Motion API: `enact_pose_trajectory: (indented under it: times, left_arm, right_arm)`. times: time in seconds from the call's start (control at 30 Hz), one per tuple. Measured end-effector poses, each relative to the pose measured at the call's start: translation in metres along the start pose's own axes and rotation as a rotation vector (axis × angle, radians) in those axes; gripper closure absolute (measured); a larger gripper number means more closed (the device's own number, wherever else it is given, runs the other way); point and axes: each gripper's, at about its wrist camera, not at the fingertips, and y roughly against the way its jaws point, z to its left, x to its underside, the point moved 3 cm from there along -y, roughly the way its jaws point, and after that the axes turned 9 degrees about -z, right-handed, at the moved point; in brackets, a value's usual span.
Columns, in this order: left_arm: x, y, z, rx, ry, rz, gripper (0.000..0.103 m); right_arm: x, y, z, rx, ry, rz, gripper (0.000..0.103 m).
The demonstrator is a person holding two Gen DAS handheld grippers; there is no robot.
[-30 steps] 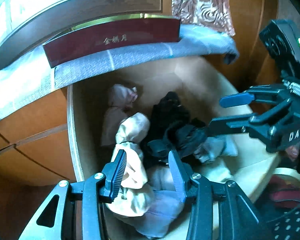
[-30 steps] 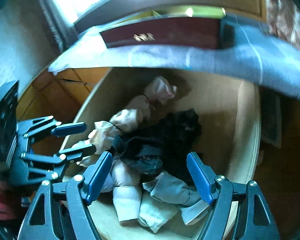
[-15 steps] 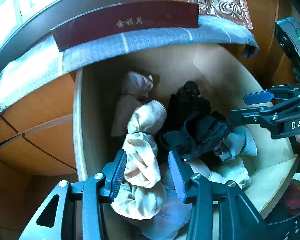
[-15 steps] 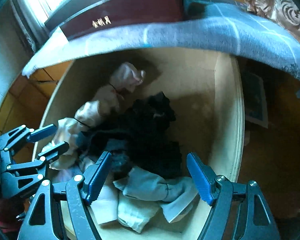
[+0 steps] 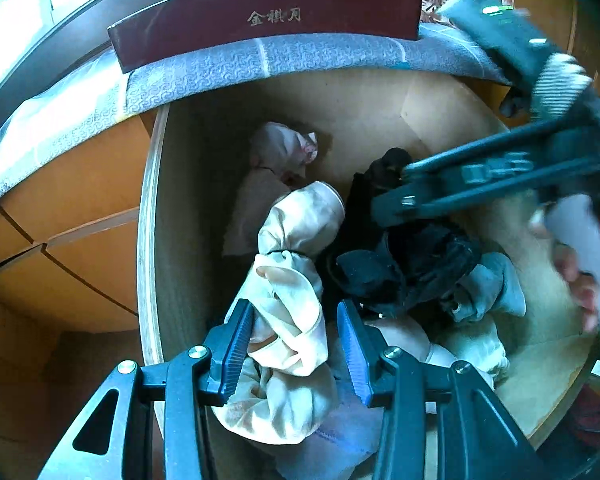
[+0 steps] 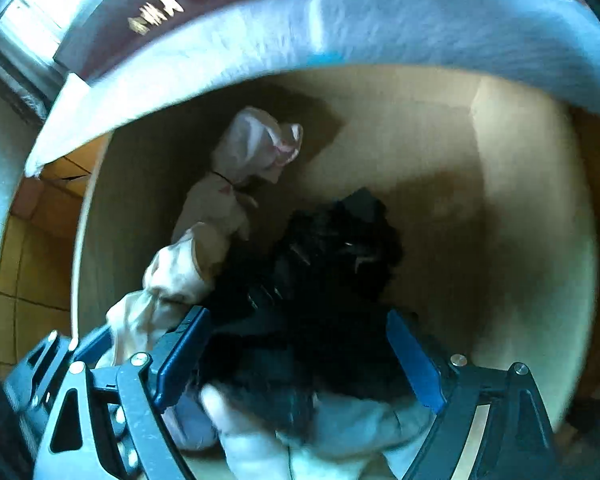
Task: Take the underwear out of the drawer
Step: 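Reach the left tool into the drawer and grasp a cream rolled sock, then lift the cream sock with the left tool up into the tin tray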
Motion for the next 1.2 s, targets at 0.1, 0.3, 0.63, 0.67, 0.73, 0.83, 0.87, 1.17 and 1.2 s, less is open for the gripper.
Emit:
enact_pose_trajectory:
  times: [0.1, 0.3, 0.63, 0.67, 0.73, 0.83, 0.87, 1.17, 1.2]
  left_arm:
    - [0.003, 0.0, -0.002, 0.004, -0.004, 0.005, 0.059]
    - [0.003, -0.008, 0.0, 0.01, 0.006, 0.009, 0.059]
    - [0.001, -0.016, 0.002, -0.005, -0.012, 0.026, 0.059]
    - [0.001, -0.018, 0.001, -0.006, -0.018, 0.03, 0.059]
    - [0.0, -0.021, 0.0, -0.017, -0.03, 0.042, 0.059]
    - [-0.005, -0.023, 0.0, -0.007, -0.032, 0.057, 0.059]
    - [-0.007, -0.025, 0.001, -0.002, -0.031, 0.063, 0.059]
    - [-0.014, -0.041, 0.0, 0.02, -0.08, 0.101, 0.075]
    - [-0.012, -0.043, -0.001, 0.029, -0.085, 0.103, 0.077]
  right_arm:
    - [-0.001, -0.023, 0.001, 0.011, 0.007, 0.033, 0.015]
    - [0.005, -0.033, -0.003, -0.07, 0.033, 0.007, 0.032]
    - [0.025, -0.005, -0.025, -0.017, 0.044, -0.018, 0.043]
    - [0.026, -0.008, -0.026, -0.028, 0.036, -0.017, 0.043]
    - [0.024, -0.012, -0.028, -0.043, 0.016, -0.007, 0.043]
    - [0.024, -0.013, -0.029, -0.047, 0.015, -0.005, 0.042]
    - [0.024, -0.013, -0.03, -0.051, 0.01, -0.005, 0.042]
    - [0.026, -0.021, -0.037, -0.056, 0.005, -0.007, 0.04]
    - [0.027, -0.022, -0.036, -0.056, 0.005, -0.007, 0.04]
